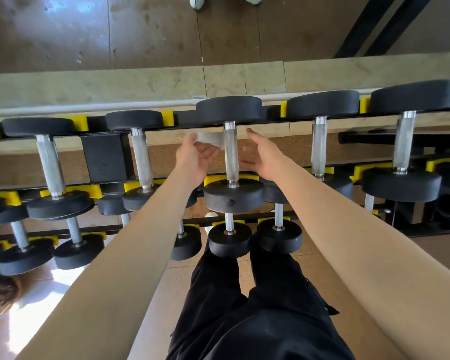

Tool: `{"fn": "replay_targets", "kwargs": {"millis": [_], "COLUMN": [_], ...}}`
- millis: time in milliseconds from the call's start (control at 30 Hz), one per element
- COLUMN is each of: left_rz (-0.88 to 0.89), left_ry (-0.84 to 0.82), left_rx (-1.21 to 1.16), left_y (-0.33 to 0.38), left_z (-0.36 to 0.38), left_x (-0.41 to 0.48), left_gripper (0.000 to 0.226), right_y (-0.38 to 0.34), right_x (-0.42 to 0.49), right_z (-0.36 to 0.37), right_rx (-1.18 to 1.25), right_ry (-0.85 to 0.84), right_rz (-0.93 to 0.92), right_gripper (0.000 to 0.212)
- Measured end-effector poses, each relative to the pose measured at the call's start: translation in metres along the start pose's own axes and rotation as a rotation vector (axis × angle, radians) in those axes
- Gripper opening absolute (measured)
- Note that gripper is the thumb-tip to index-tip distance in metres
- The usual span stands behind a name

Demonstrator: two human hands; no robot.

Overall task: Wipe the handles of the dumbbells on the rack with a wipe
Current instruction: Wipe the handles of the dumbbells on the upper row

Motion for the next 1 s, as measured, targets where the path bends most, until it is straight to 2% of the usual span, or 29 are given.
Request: {"fn": "replay_targets", "kwargs": {"millis": [100, 200, 333, 433, 500, 600, 667, 800, 833, 900, 1000], "left_rz": [-0.077, -0.098, -0.042, 0.062, 0.104, 0.120, 0.143, 0.197, 0.212, 0.223, 0.189], "left_ry": [-0.069, -0.099, -0.061, 0.039, 0.007, -0.069, -0.048, 0.064, 0.064, 0.032, -0.086], "left_rx": [-0.045, -0.048, -0.100, -0.057, 0.030, 0.143, 0.169, 0.109, 0.122, 0.179, 0.311], "left_y": [-0.009, -0.008, -0.002, 0.003, -0.001, -0.010, -0.012, -0.001, 0.001, -0.001, -0.010], "left_z": [0.024, 0.027, 0.014, 0.006, 0.015, 0.032, 0.031, -0.004, -0.012, -0.015, 0.005], "left_x": [0.000, 0.002, 0.007, 0.007, 0.005, 0.003, 0.005, 0.003, 0.002, 0.002, 0.004], "left_gripper": [0.041, 0.048, 0.038, 0.016, 0.008, 0.014, 0.012, 0.009, 0.013, 0.018, 0.020], "right_y": [0.002, 0.000, -0.007, -0.007, -0.007, -0.009, -0.007, 0.002, 0.003, 0.002, 0.000], "right_x": [0.000, 0.000, -0.002, -0.006, -0.009, -0.011, -0.010, -0.011, -0.010, -0.013, -0.015], "right_z": [0.008, 0.017, 0.027, 0.026, 0.016, -0.006, -0.007, 0.026, 0.030, 0.024, -0.005], "right_rx": [0.087, 0.155, 0.288, 0.299, 0.395, 0.564, 0.561, 0.181, 0.147, 0.214, 0.473], "right_ry": [-0.132, -0.138, -0.101, -0.092, -0.084, -0.057, -0.047, -0.048, -0.036, -0.006, 0.026], "right_rz": [0.057, 0.022, -0.023, -0.020, -0.018, -0.051, -0.079, -0.118, -0.118, -0.079, -0.044], "right_gripper": [0.048, 0.039, 0.037, 0.042, 0.039, 0.041, 0.044, 0.033, 0.036, 0.042, 0.040]}}
Point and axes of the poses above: each hand's wrist, its own x-axis towards the middle knuckle, its own z-axis out of the palm, y = z × x, the point moved 2 cm from there along x, towards the middle knuckle, and after that the axes turned 7 degrees about z, right-handed, at the moved point
